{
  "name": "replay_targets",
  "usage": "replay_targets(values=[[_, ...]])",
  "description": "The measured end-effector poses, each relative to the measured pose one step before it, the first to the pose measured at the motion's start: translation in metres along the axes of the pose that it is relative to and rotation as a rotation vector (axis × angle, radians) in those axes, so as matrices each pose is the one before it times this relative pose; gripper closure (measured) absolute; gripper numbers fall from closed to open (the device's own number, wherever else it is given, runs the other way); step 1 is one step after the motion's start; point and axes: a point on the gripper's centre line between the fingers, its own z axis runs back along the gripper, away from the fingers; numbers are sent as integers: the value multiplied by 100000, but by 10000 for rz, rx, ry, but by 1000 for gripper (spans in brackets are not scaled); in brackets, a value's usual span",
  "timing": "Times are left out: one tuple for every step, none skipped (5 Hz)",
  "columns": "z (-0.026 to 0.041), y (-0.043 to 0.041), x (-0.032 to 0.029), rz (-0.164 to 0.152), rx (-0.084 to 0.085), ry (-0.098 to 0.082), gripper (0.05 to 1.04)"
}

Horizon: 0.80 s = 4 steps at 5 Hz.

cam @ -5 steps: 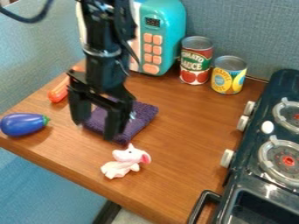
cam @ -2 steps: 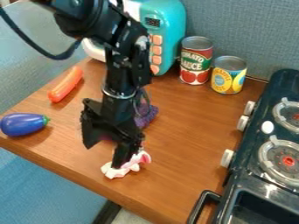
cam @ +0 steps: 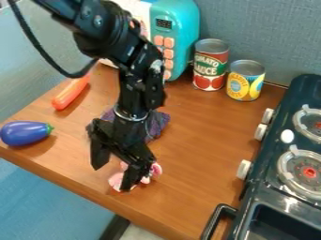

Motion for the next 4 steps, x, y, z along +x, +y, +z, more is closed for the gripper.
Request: replay_targets(values=[[-432, -773, 835, 119, -497, -14, 82], [-355, -390, 345, 132, -217, 109, 97], [-305, -225, 383, 69, -118, 25, 178], [79, 60, 219, 180, -22, -73, 471]])
